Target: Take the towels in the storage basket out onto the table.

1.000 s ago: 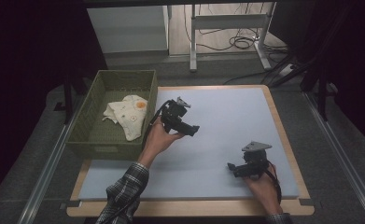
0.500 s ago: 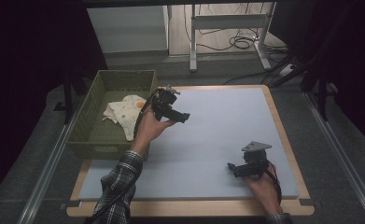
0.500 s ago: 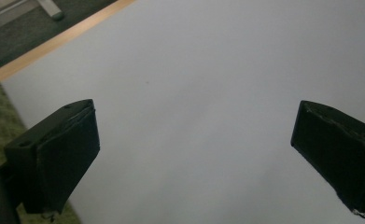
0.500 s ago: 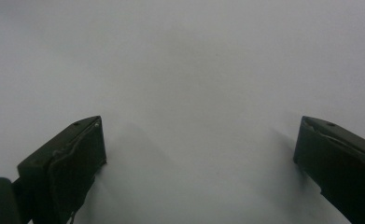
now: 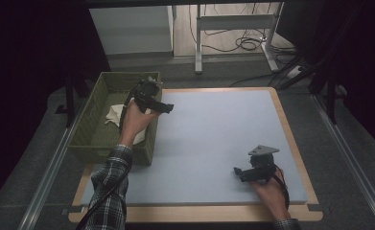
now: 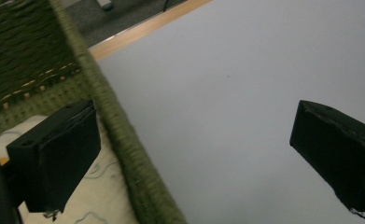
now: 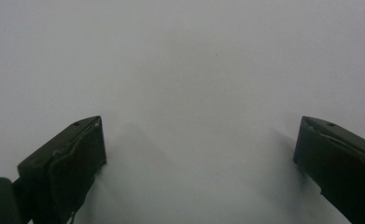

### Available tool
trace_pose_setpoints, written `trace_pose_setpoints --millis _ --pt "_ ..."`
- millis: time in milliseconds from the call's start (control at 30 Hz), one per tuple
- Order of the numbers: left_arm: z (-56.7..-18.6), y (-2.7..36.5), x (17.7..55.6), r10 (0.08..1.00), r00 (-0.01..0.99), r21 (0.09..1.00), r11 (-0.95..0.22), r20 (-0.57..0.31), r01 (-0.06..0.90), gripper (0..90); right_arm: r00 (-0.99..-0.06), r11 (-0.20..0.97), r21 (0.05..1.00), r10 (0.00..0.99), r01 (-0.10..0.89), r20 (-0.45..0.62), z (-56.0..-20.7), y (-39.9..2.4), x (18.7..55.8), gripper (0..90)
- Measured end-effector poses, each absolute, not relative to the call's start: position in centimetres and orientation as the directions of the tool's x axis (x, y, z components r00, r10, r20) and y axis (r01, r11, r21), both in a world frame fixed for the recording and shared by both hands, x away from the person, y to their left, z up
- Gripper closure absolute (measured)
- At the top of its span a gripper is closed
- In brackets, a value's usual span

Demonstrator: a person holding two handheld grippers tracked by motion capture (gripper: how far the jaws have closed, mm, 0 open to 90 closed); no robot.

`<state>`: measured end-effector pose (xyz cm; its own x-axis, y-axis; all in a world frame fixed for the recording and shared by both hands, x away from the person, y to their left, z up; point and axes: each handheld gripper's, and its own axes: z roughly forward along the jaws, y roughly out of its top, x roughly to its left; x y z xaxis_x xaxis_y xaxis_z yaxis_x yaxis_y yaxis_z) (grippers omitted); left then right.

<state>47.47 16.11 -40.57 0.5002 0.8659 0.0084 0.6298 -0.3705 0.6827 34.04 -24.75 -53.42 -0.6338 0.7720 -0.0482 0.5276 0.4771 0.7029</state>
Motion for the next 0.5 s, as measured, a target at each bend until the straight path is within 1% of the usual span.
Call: trace_pose_setpoints --millis 500 --pt "-41.8 22.6 48.9 0.935 0.353 0.667 -0.245 -0.028 0.703 1.3 -0.634 0.477 0.703 0.772 0.527 -0.049 -53.4 -24.7 34.0 2.2"
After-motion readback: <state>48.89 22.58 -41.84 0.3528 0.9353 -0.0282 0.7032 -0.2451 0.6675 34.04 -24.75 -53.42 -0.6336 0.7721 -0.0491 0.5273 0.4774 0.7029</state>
